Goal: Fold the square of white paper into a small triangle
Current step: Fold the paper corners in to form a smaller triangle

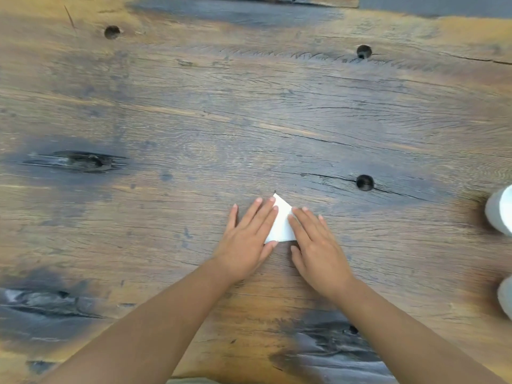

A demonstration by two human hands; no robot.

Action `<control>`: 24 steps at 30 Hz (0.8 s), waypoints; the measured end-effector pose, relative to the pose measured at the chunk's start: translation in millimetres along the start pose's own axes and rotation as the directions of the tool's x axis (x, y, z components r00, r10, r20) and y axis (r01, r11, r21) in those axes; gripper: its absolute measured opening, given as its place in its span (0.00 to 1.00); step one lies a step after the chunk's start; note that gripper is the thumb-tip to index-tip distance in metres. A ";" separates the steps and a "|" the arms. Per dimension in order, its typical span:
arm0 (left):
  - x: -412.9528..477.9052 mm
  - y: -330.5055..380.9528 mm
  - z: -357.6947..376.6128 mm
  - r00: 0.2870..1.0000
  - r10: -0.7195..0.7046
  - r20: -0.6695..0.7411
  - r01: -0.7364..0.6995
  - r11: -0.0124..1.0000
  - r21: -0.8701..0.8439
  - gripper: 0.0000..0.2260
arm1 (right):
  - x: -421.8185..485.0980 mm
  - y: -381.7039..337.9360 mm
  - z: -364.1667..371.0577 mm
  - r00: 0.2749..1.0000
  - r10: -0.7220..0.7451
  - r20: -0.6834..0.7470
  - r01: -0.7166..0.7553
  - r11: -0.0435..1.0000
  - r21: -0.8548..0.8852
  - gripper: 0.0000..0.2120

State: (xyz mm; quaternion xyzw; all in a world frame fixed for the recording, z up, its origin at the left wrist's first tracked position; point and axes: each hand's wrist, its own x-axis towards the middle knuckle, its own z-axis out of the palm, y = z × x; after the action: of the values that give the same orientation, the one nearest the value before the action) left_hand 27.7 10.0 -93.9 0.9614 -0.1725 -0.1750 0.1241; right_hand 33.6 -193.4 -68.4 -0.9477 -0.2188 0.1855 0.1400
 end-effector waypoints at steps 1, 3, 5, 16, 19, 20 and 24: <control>1.8 -1.1 5.4 1.000 0.007 0.019 -0.008 0.999 0.031 0.30 | 4.6 0.0 1.4 1.000 0.005 -0.020 -0.005 1.000 -0.008 0.30; 1.8 -5.0 15.6 1.000 0.015 0.007 -0.015 0.997 0.074 0.30 | 14.7 -1.0 6.0 0.999 0.010 -0.041 -0.011 0.999 -0.034 0.32; 0.8 -8.4 22.7 0.999 0.032 -0.028 -0.029 0.994 0.107 0.31 | 23.7 -4.3 12.4 1.000 -0.010 -0.026 0.008 0.997 -0.072 0.32; 0.9 -10.5 31.2 0.995 0.059 -0.077 -0.048 0.989 0.143 0.32 | 0.8 26.3 36.5 0.996 -0.078 0.043 0.086 0.968 -0.237 0.36; 0.4 -10.2 29.9 0.996 0.054 -0.067 -0.044 0.988 0.146 0.32 | -26.2 50.3 38.2 0.996 -0.073 0.046 0.083 0.957 -0.277 0.36; 0.0 -9.6 28.8 0.997 0.051 -0.062 -0.042 0.988 0.147 0.32 | -34.2 57.4 37.2 0.997 -0.065 0.047 0.076 0.954 -0.290 0.36; 1.0 -8.7 25.4 0.998 0.046 -0.044 -0.039 0.988 0.152 0.33 | -48.9 67.4 30.8 0.997 -0.047 0.069 0.065 0.957 -0.284 0.35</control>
State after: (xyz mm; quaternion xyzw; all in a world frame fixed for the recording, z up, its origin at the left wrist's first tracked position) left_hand 21.5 13.0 -119.8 0.9680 -0.2028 -0.1357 0.0586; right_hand 4.4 -268.9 -105.0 -0.9453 -0.2744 0.1767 0.0001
